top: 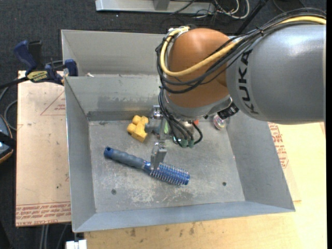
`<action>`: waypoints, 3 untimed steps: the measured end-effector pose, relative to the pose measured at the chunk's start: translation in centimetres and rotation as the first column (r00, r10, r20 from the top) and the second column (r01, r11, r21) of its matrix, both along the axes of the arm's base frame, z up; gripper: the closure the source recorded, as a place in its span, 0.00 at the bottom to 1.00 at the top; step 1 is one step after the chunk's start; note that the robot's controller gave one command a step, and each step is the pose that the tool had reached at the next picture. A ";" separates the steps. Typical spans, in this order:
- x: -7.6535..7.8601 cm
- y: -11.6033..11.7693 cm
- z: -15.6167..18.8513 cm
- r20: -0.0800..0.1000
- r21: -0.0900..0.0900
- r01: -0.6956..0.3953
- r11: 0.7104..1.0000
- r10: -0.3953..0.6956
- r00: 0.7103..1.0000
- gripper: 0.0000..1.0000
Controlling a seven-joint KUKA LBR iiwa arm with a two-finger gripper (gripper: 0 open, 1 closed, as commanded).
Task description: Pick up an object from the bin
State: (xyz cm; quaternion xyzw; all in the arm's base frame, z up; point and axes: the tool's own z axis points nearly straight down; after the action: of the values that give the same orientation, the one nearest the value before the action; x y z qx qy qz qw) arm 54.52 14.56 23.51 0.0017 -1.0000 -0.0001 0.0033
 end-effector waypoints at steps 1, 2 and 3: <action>-1.4 -9.3 -15.7 0.010 0.001 -0.282 0.959 0.282 0.959 0.00; -0.3 -9.2 -6.3 0.018 0.000 -0.178 0.984 0.178 0.984 0.00; -1.0 -9.4 -15.8 0.011 0.003 -0.003 1.000 0.003 1.000 0.00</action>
Offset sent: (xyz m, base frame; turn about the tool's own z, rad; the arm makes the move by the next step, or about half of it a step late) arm -0.0154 -0.0926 -0.1570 -0.2891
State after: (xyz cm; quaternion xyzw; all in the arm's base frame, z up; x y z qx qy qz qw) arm 53.50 5.20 7.69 0.0032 -1.0000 -0.0014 -0.0023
